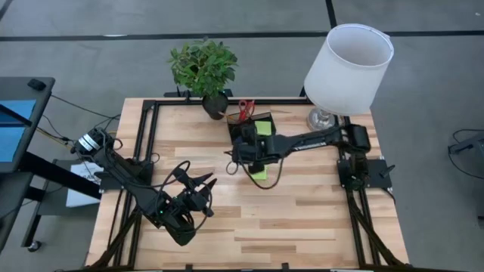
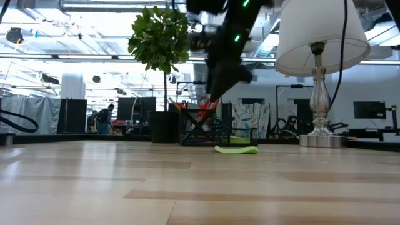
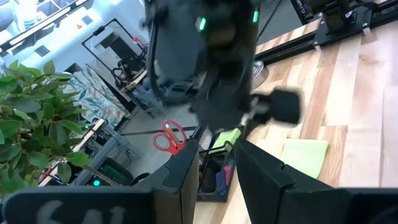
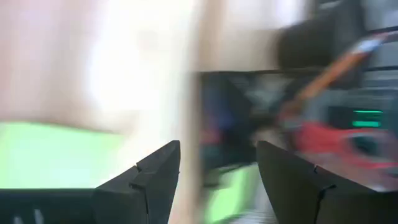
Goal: Pick and place office supplies into organizer
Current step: Put the green sticky note into the desk organizer
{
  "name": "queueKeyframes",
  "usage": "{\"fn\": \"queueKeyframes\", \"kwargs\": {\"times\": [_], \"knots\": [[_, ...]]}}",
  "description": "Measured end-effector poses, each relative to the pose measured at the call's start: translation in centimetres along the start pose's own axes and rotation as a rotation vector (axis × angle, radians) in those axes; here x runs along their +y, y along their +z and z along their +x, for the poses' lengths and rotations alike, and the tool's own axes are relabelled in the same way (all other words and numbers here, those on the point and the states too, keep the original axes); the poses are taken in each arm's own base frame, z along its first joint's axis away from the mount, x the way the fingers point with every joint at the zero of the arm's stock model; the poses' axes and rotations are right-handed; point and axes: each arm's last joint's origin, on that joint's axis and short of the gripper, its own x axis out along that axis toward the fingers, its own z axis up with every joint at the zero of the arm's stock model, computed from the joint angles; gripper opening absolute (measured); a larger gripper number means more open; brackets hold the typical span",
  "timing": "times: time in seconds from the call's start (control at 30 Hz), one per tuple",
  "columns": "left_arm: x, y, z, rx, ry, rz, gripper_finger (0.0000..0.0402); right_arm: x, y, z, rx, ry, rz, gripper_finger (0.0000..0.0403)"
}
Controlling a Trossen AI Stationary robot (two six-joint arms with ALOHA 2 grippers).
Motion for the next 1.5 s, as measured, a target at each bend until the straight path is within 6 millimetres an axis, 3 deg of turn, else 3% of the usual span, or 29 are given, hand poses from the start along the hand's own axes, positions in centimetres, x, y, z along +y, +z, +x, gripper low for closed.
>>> {"fn": "queueKeyframes", "kwargs": {"times": [0.2, 0.3, 0.53, 0.67, 0.97, 1.33, 1.5], "knots": [[-0.1, 0.0, 0.0, 0.007, -0.021, 0.022, 0.0098, 1.6, -1.4, -2.2, 0.016, 0.482, 0.163, 0.0208], [-0.1, 0.0, 0.0, 0.007, -0.021, 0.022, 0.0098, 2.9, -2.6, -2.3, 0.048, 0.595, 0.157, 0.0207], [-0.3, -0.1, 0.0, 0.032, -0.094, 0.037, 0.0098, 6.9, -5.6, -0.8, 0.118, 0.514, 0.101, 0.0191], [-0.3, -0.1, 0.0, 0.033, -0.098, 0.037, 0.0098, 8.2, -5.8, 0.4, 0.041, 0.429, 0.117, 0.0178], [-0.3, 0.0, 0.0, 0.029, -0.1, 0.011, 0.0098, 8.7, -5.9, 1.1, -0.01, 0.412, 0.141, 0.0158], [-0.4, 0.1, 0.0, 0.03, -0.107, -0.003, 0.0098, 9.0, -5.6, 0.9, -0.04, 0.417, 0.124, 0.0161], [-0.4, 0.1, 0.0, 0.029, -0.107, -0.006, 0.0098, 9.9, -5.5, 2.2, -0.028, 0.427, 0.093, 0.016]]}}
